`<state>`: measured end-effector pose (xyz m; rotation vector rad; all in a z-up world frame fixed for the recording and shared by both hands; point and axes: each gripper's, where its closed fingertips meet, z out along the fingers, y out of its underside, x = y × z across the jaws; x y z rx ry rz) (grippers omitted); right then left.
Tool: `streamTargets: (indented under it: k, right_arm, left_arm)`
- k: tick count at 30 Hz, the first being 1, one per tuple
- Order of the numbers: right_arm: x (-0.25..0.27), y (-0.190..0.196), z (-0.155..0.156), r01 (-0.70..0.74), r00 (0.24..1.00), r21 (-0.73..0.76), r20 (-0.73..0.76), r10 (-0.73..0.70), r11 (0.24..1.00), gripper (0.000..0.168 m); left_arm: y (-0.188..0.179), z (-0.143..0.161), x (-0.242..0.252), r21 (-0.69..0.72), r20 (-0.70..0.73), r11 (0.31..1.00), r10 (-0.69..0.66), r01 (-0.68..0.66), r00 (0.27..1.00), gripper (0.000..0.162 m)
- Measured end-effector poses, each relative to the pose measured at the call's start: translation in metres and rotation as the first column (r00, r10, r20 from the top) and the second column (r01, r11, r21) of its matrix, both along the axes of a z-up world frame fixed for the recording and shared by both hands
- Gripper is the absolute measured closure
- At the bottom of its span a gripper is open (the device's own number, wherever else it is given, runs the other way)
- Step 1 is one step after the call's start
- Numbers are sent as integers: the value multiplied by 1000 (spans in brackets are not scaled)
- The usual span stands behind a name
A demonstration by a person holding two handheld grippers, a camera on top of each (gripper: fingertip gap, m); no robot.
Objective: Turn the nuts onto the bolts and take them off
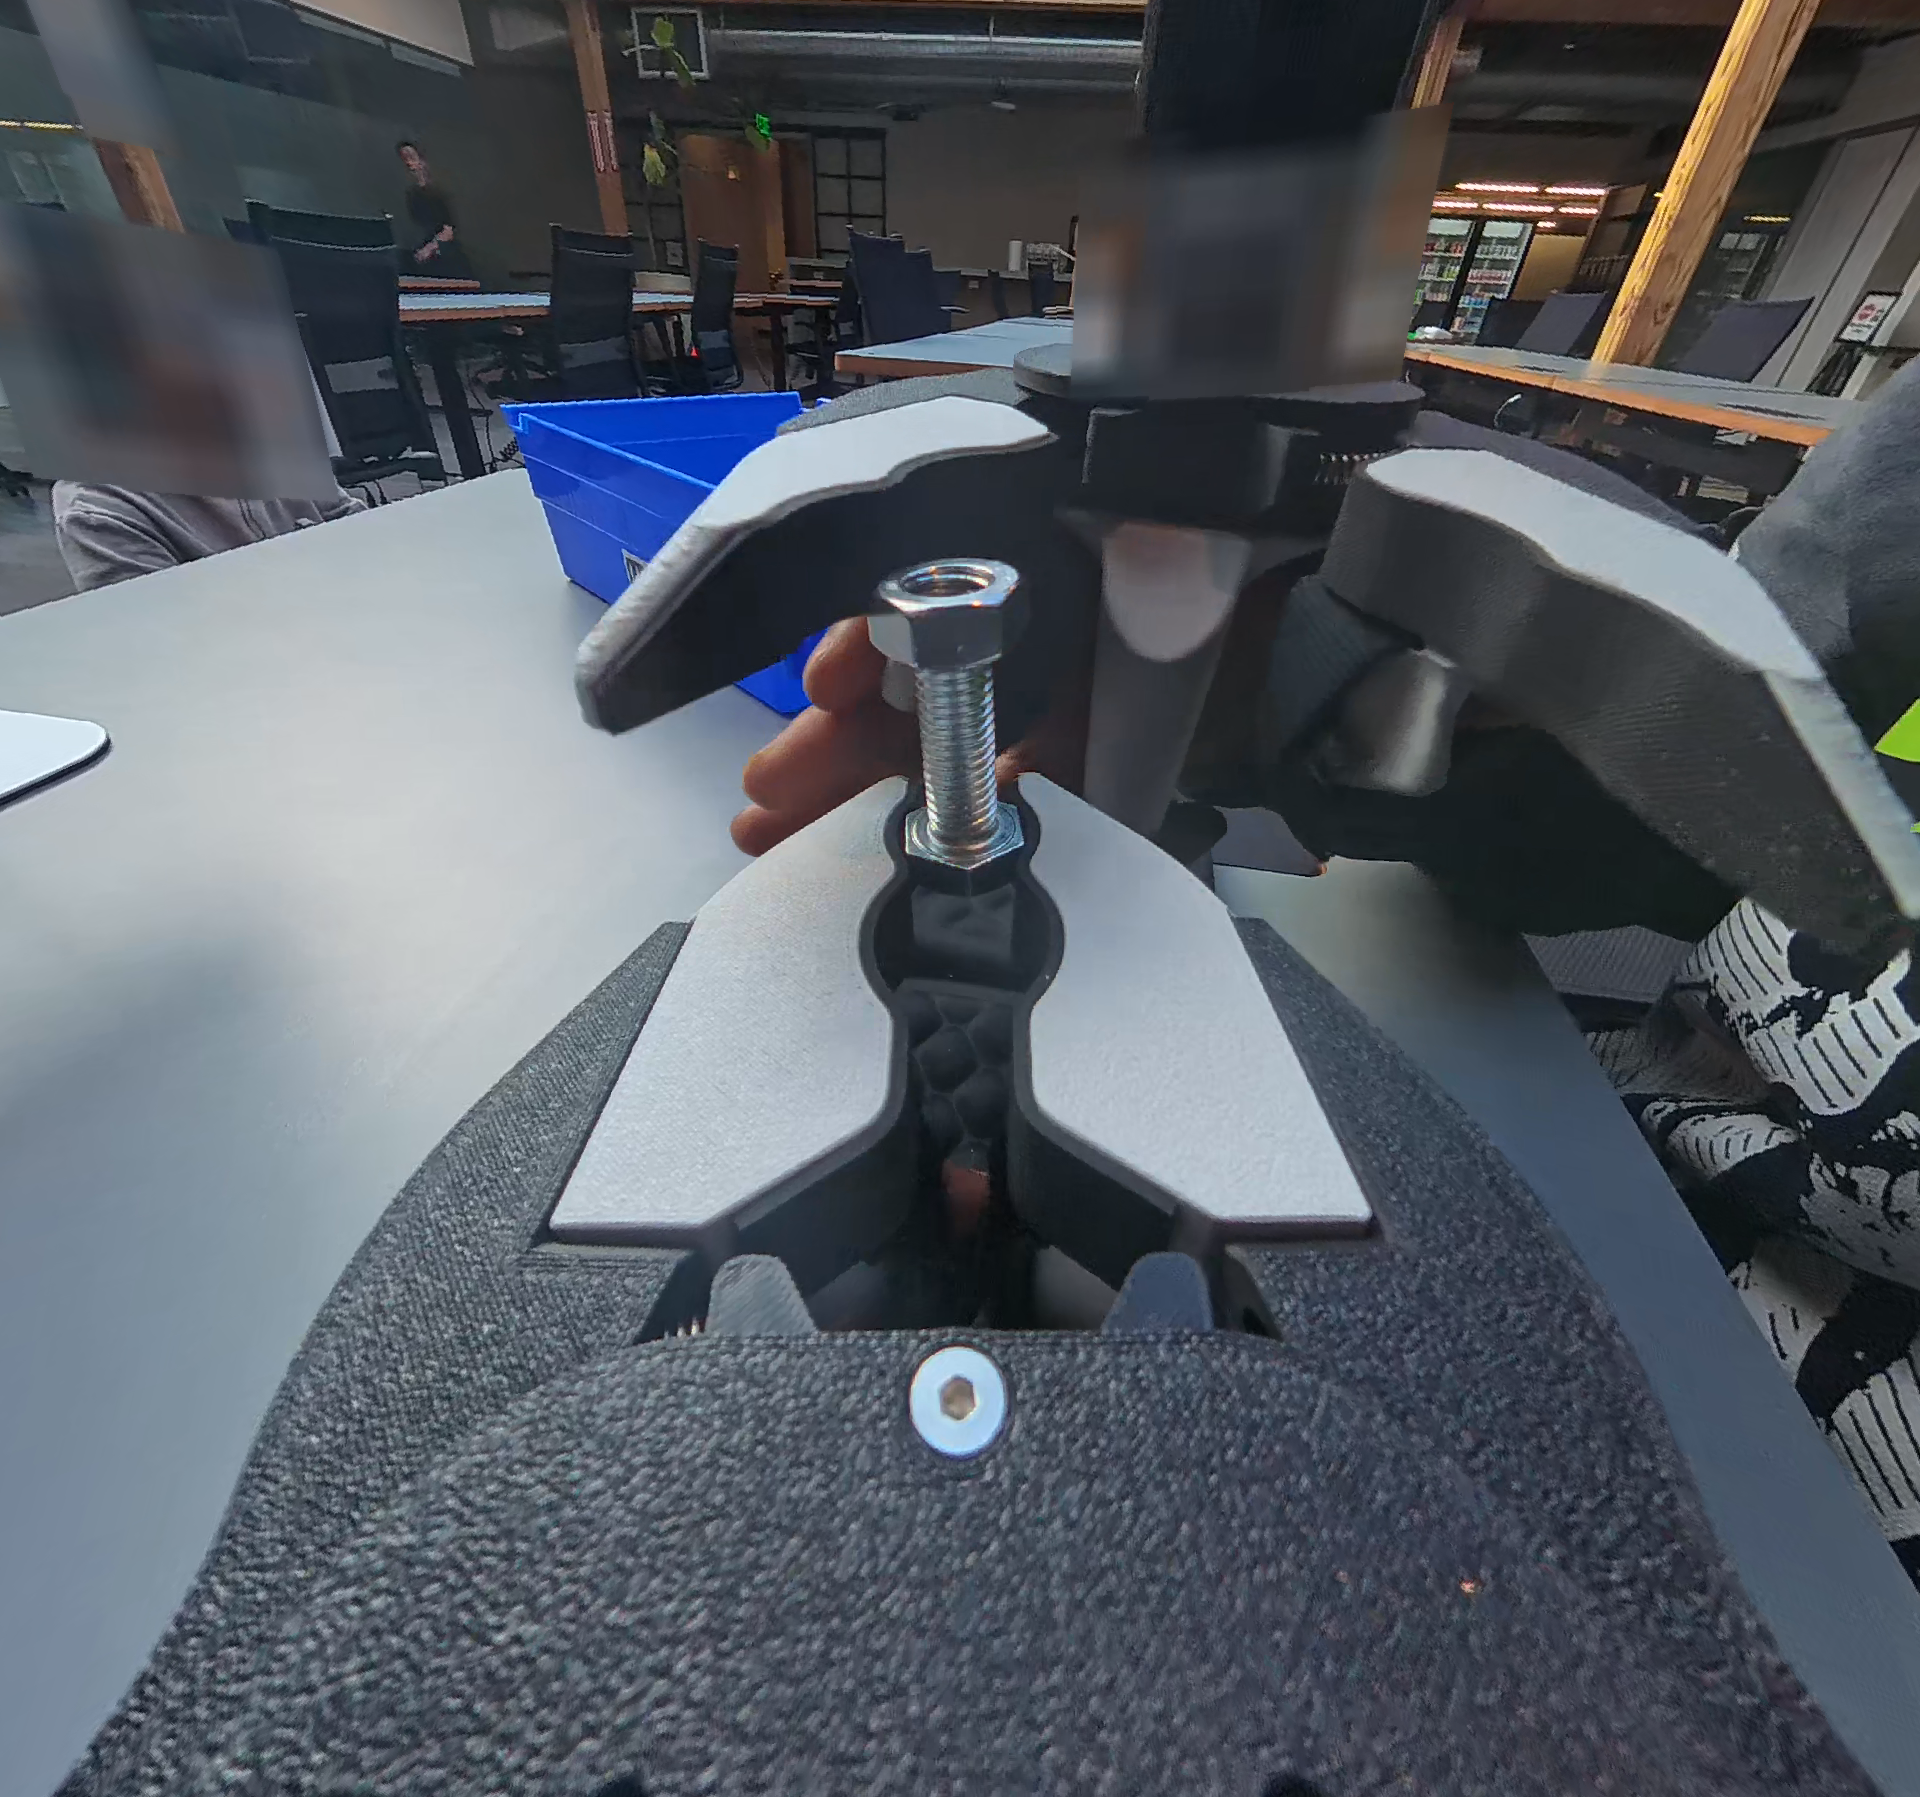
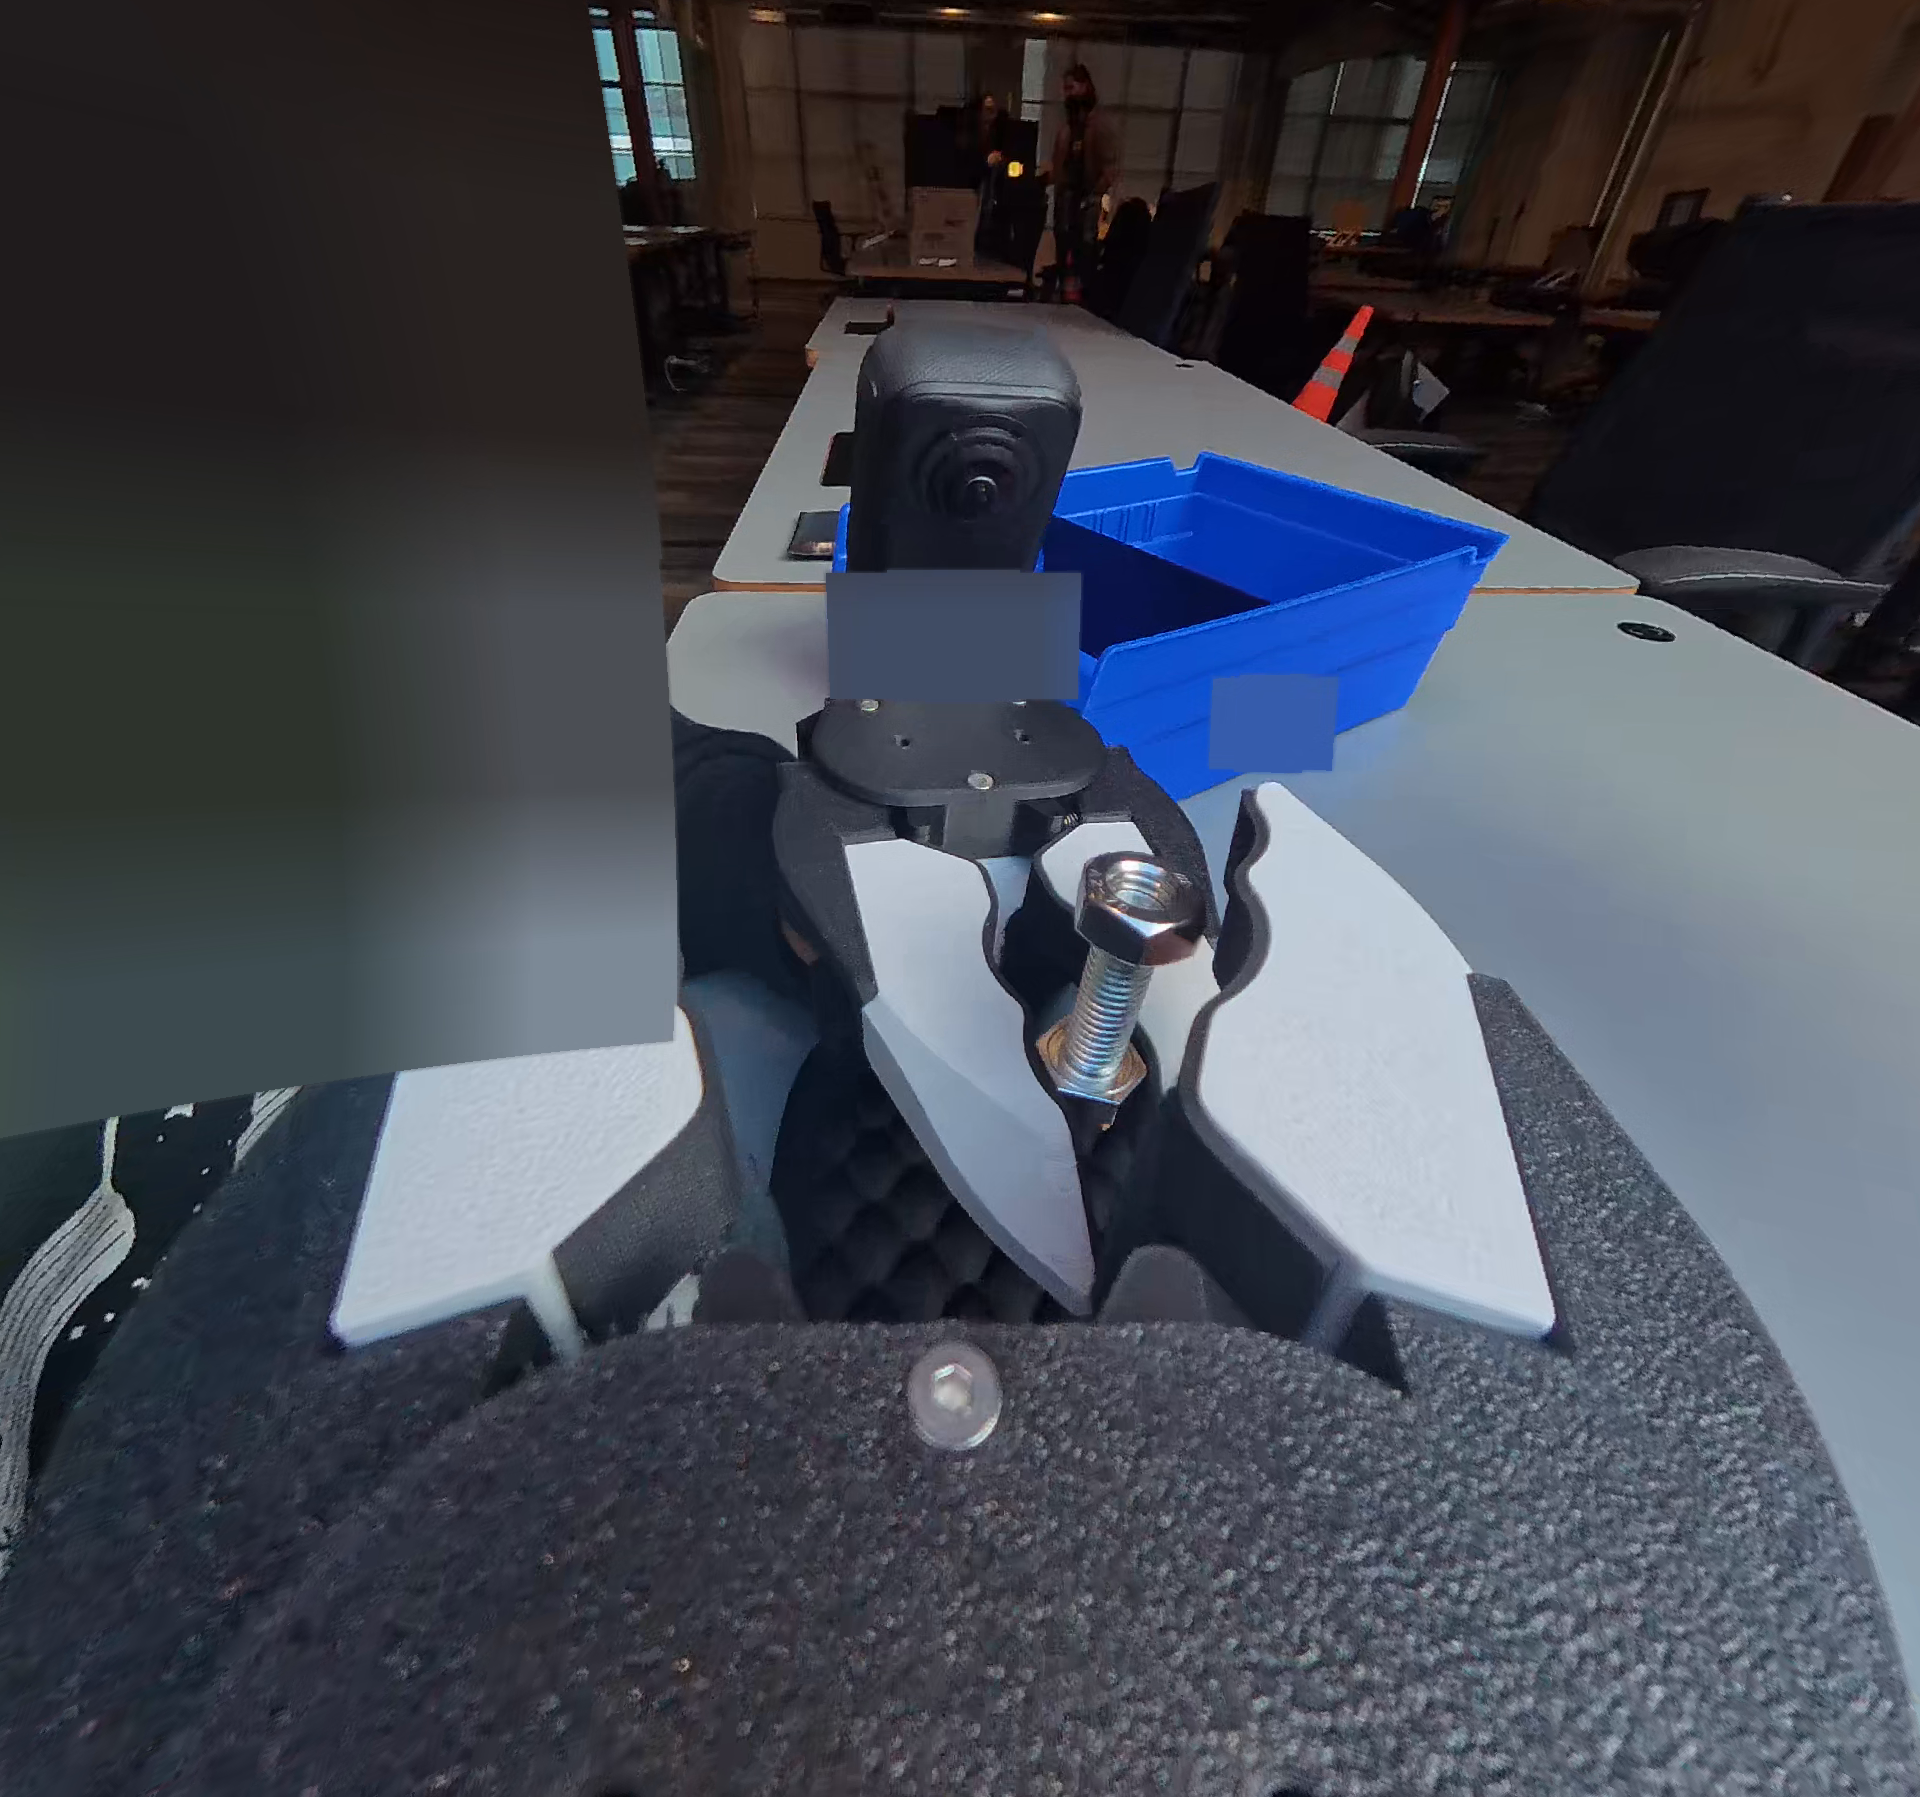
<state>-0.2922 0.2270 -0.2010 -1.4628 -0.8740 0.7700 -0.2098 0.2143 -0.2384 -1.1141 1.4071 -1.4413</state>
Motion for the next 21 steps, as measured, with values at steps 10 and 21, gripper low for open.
streamTargets:
  k: [10, 21]
  right_arm:
    - [13, -12, 1, 46, 999, -2, -10, -46, 999, 72]
    - [30, -41, 4, 62, 998, -6, -33, -62, 998, 123]
  left_arm:
    - [1, 1, 0, -9, 3, 1000, 6, -6, 1000, 148]
    - [3, 2, 0, -21, 9, 1000, 11, -11, 1000, 148]
